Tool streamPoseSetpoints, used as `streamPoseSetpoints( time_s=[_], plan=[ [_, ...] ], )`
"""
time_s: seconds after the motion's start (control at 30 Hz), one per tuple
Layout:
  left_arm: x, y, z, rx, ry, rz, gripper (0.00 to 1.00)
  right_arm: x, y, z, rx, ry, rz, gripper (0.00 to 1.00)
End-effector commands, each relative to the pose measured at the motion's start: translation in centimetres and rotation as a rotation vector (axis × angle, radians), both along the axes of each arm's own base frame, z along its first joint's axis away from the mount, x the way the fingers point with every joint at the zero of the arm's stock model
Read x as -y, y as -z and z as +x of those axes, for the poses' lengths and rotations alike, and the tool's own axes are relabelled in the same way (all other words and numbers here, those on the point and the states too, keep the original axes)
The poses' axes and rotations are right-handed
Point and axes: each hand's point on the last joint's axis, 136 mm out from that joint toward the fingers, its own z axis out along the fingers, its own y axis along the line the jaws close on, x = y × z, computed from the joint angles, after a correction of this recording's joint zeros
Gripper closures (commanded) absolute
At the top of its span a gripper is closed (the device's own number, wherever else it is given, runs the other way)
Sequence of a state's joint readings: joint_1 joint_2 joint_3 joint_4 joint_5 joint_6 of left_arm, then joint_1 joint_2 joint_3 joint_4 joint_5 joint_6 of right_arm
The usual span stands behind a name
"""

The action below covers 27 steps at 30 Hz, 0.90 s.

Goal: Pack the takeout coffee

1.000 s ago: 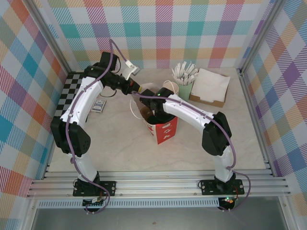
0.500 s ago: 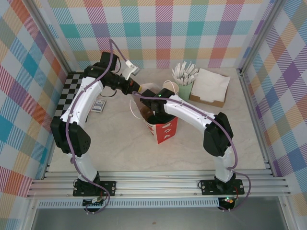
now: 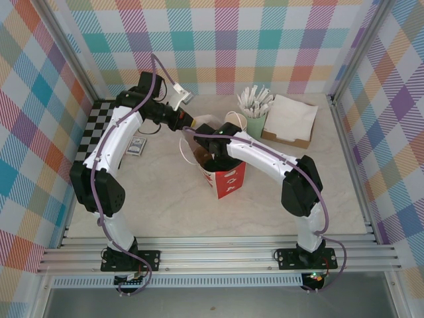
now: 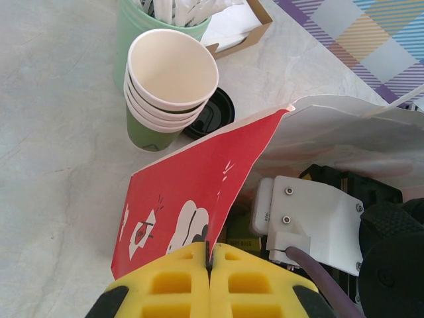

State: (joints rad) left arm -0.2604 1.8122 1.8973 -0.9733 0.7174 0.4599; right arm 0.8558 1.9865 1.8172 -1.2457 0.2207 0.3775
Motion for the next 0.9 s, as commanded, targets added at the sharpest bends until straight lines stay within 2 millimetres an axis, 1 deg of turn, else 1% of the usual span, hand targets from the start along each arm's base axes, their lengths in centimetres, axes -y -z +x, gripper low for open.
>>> streamPoseSetpoints(
  time_s=[0.0, 0.4, 0.87],
  plan=[
    [0.47, -1.08, 0.09, 0.013, 0.01, -0.026, 1.0, 0.75, -1.52, 0.17, 0.037, 0.01, 0.013, 0.44],
    [0.48, -0.99, 0.17, 0.012, 0.01, -0.025, 1.0, 0.95, -2.09, 0.26, 0.054, 0.013, 0.016, 0.44],
    [0.53, -0.99, 0.14, 0.01, 0.012, -0.028, 1.0, 0.93, -1.14, 0.35, 0.05, 0.013, 0.007, 0.44]
  ],
)
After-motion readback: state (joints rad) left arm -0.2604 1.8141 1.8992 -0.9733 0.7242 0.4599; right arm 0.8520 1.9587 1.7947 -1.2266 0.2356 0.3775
